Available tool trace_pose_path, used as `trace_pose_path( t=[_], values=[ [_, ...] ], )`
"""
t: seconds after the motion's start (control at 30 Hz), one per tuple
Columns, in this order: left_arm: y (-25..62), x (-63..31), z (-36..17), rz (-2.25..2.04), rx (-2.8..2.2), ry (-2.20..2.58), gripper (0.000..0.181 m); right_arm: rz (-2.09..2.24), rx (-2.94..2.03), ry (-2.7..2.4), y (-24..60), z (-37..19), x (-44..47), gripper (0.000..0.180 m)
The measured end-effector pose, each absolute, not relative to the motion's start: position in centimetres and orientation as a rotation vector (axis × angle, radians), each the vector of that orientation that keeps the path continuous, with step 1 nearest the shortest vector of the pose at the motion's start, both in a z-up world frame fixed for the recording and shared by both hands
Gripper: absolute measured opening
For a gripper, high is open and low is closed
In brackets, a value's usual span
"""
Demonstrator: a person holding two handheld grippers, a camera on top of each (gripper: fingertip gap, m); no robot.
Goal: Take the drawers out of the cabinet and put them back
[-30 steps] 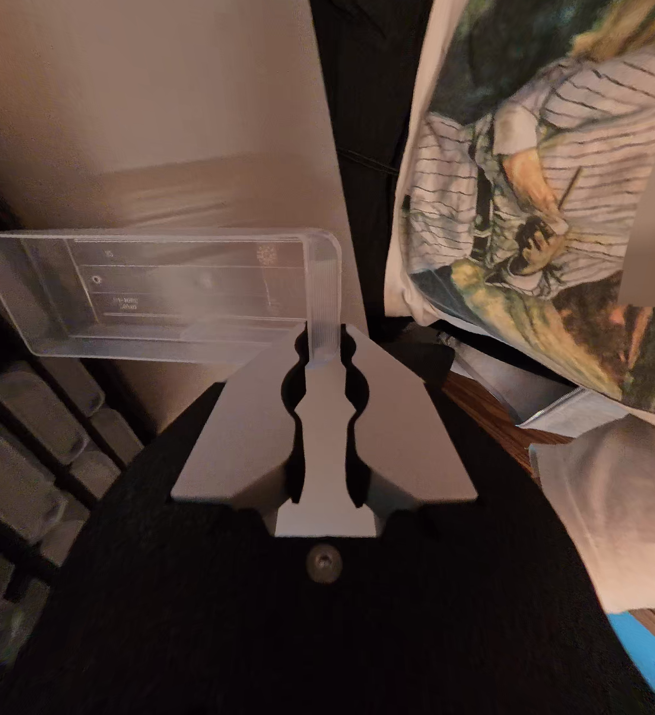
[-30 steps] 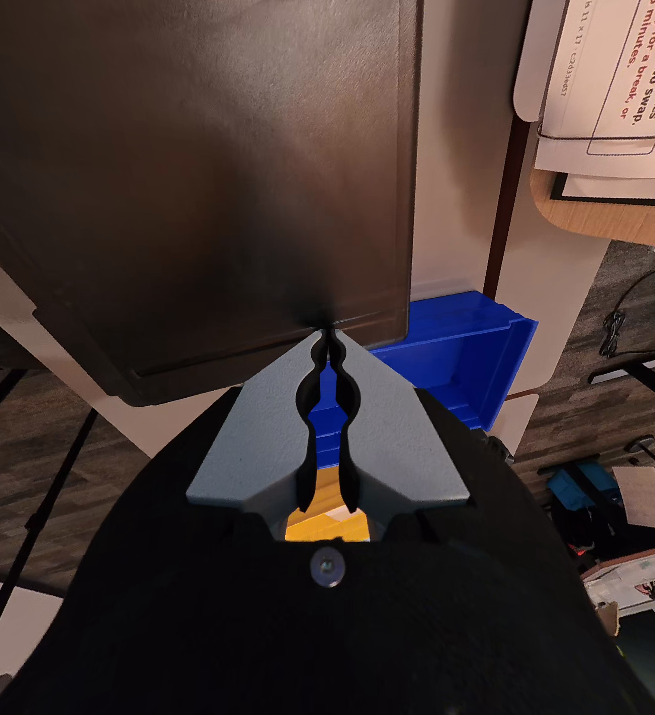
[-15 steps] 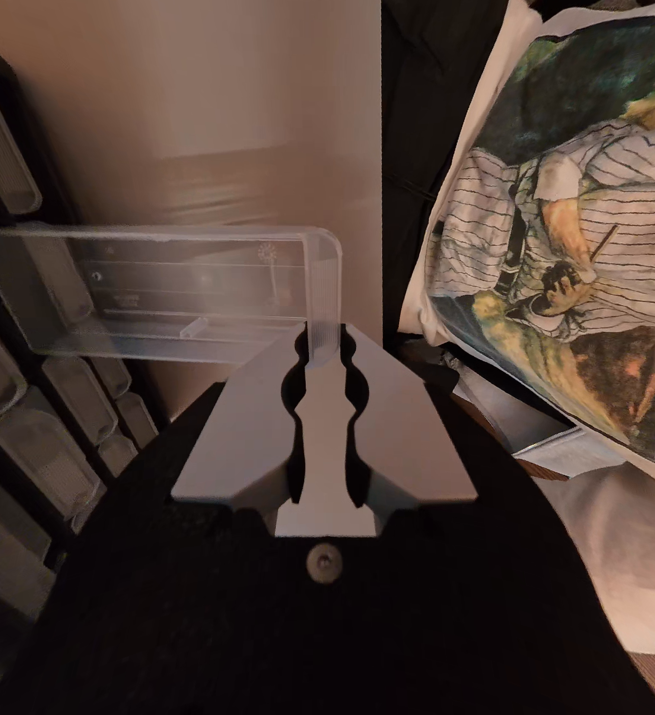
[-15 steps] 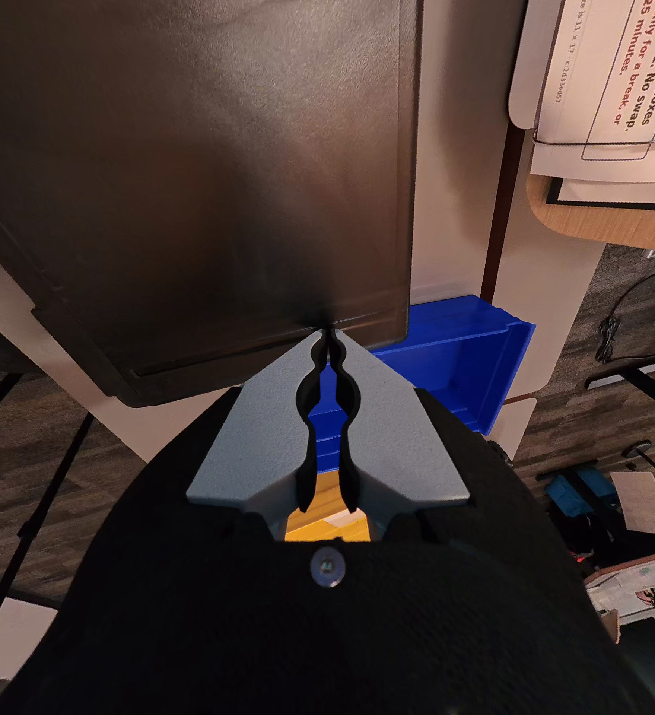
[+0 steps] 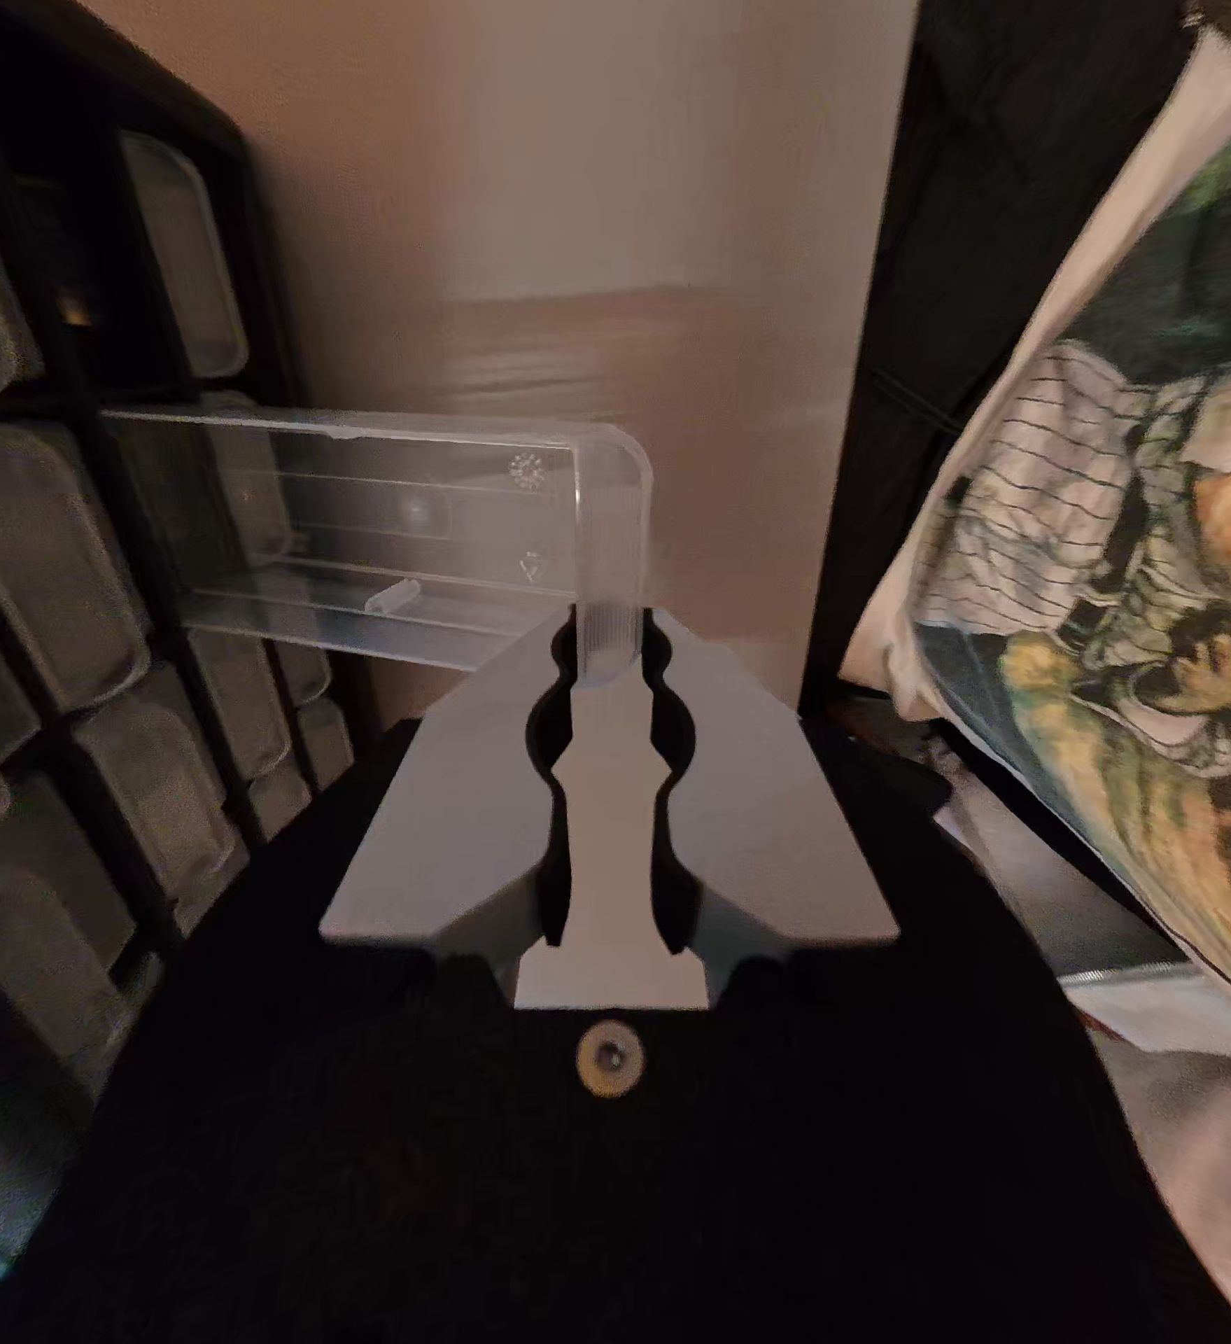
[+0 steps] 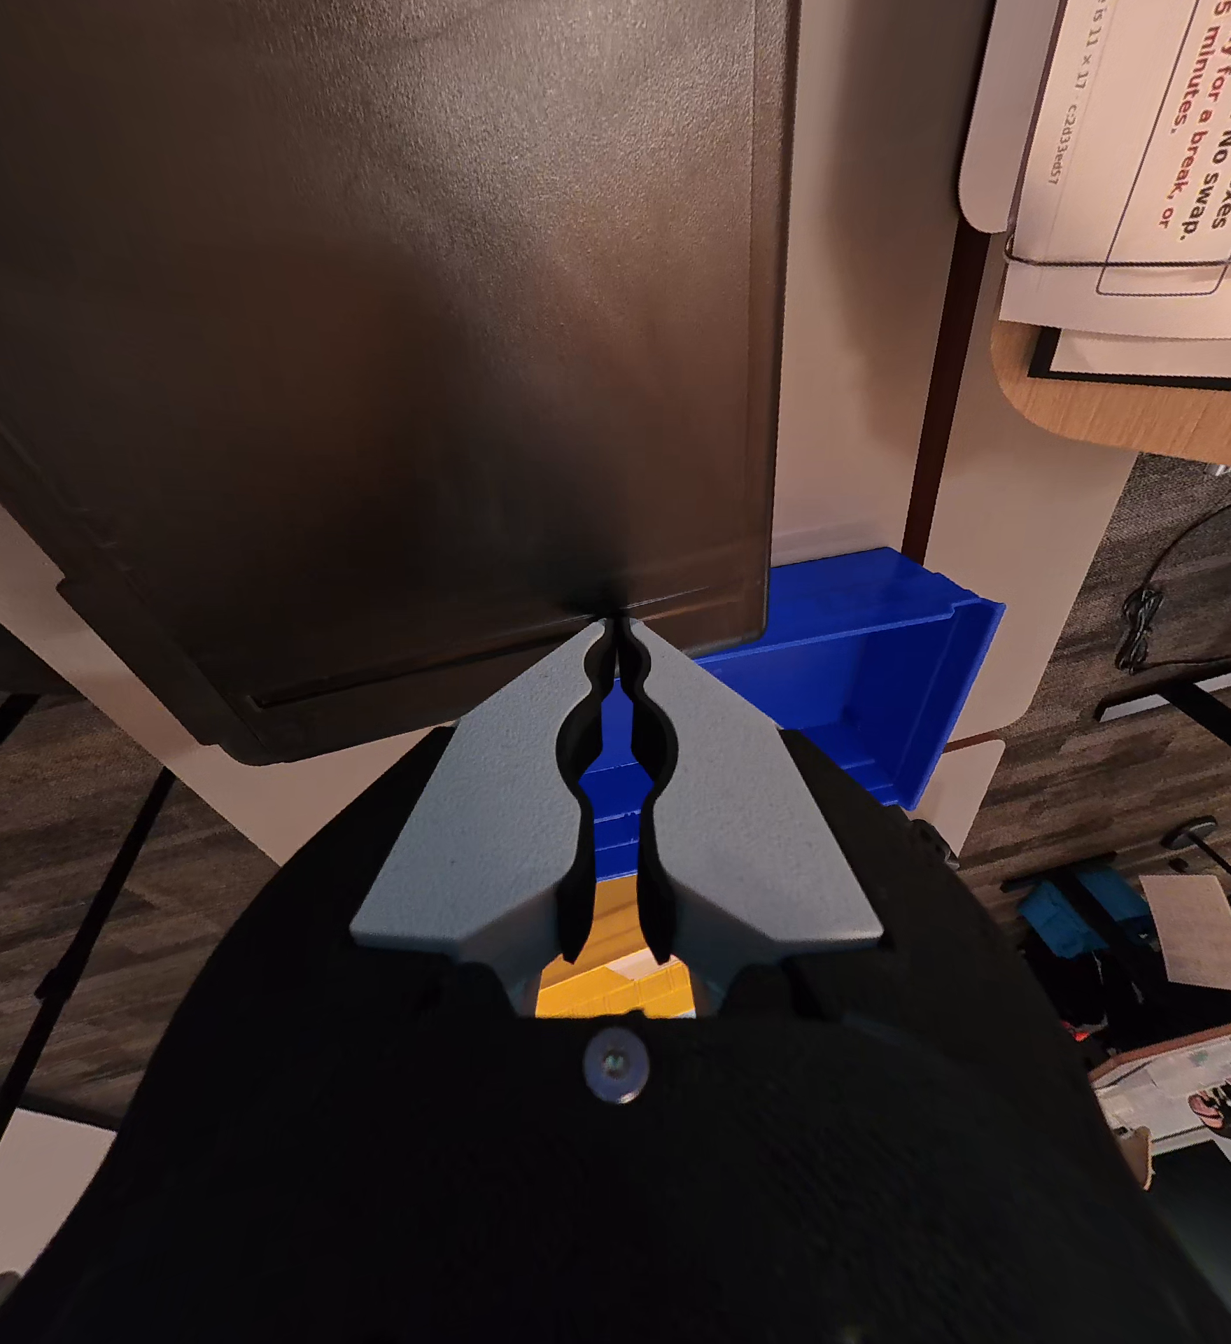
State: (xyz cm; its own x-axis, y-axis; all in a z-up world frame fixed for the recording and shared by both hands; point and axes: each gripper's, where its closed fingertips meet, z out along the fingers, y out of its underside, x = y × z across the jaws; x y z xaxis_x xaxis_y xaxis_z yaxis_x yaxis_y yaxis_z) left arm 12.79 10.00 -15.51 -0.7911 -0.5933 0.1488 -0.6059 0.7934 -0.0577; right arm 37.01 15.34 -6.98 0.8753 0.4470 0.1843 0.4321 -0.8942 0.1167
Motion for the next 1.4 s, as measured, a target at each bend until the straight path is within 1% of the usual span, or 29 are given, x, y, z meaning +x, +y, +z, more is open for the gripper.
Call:
trace_pose_path(
  t=[0.13,0.37,0.57,0.67,0.83,0.9,0.93,0.97,1.03,1.2,1.4],
  values=[
    [9.8,13.3,-15.9,0.107,1.052,-3.001,0.014,0.313,2.973,0.695,15.3,-7.0,37.0,0.0],
    [9.6,14.4,-18.8,-0.043,1.186,-3.371,0.015,0.33,2.984,0.704,15.3,-7.0,37.0,0.0],
    [10.5,15.2,-20.4,-0.179,1.141,-3.729,0.019,0.316,3.01,0.703,15.3,-6.9,37.0,0.0],
    [11.3,16.3,-19.7,-0.422,1.006,-4.005,0.025,0.321,2.991,0.704,15.3,-7.0,37.0,0.0],
    [11.1,17.0,-19.7,-0.394,0.972,-4.18,0.027,0.342,2.943,0.712,15.3,-7.0,37.0,0.0],
    [11.5,17.3,-18.7,-0.506,0.935,-4.271,0.028,0.343,2.936,0.709,15.3,-7.0,37.0,0.0],
    [11.7,17.4,-18.0,-0.557,0.914,-4.332,0.018,0.343,2.935,0.709,15.3,-7.0,37.0,0.0],
    [11.6,17.4,-17.6,-0.554,0.876,-4.383,0.015,0.344,2.935,0.71,15.3,-7.0,37.0,0.0],
    [11.7,17.5,-17.6,-0.486,0.897,-4.418,0.015,0.342,2.943,0.708,15.3,-7.0,37.0,0.0],
    [12.2,18.3,-17.6,-0.546,0.845,-4.504,0.016,0.328,2.972,0.7,15.3,-6.9,37.0,0.0],
    [13.4,19.6,-17.9,-0.746,0.73,-4.577,0.016,0.332,2.967,0.7,15.3,-7.0,37.0,0.0]
  ],
)
